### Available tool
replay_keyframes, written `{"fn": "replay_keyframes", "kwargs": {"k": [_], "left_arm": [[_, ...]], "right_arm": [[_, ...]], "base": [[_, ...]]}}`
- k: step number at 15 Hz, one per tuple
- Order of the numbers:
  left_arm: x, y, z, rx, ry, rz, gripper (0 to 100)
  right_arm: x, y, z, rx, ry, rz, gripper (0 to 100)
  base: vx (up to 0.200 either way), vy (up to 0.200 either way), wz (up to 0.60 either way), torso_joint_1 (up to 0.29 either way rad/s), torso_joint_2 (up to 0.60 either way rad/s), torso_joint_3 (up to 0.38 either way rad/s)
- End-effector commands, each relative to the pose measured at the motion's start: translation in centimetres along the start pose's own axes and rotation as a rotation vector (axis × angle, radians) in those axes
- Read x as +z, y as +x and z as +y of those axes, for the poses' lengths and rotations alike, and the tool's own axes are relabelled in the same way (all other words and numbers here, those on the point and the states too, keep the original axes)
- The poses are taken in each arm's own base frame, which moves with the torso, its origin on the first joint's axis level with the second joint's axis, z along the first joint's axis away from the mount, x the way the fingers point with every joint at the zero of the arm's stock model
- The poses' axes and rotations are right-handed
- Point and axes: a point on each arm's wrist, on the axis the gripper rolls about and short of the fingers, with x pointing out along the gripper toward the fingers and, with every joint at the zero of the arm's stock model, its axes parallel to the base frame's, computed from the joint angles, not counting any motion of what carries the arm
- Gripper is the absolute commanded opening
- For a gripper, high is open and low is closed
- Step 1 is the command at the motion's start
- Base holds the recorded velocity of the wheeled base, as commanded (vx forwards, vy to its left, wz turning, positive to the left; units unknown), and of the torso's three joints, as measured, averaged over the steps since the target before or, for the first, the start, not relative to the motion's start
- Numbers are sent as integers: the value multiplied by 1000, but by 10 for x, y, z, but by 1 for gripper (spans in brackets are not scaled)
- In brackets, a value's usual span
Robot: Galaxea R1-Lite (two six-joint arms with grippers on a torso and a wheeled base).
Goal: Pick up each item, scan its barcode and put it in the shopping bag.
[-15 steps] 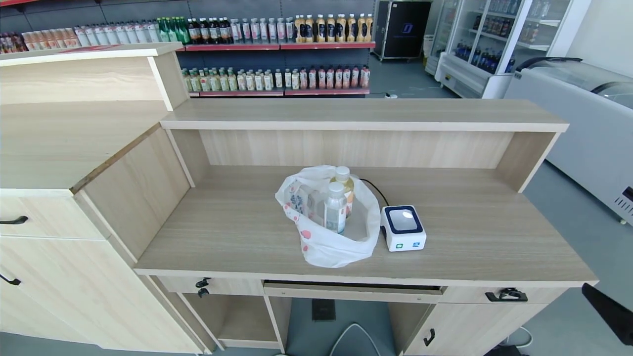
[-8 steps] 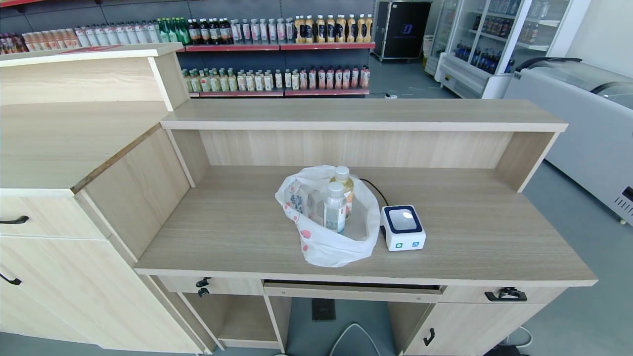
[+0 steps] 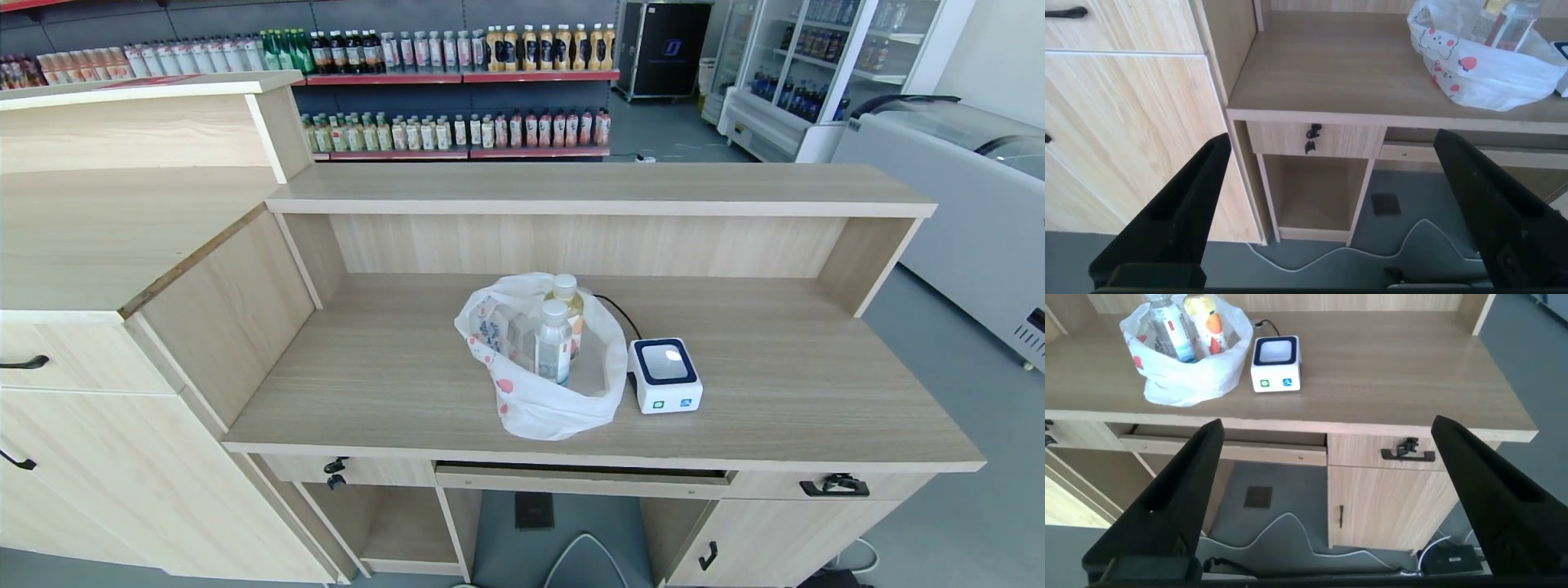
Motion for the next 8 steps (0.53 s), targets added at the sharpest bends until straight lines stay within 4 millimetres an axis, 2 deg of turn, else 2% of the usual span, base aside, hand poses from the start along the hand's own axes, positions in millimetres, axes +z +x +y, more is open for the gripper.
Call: {"fn": "replay_keyframes", "kwargs": {"k": [1,8], "left_arm": [[0,0,0,-1,0,-1,100],[0,0,0,-1,0,-1,100]], "right_arm": [[0,0,0,-1,1,-3,100],[0,0,0,1,1,-3,100]], "base": [[0,0,0,0,0,0],[0,0,0,0,0,0]]}}
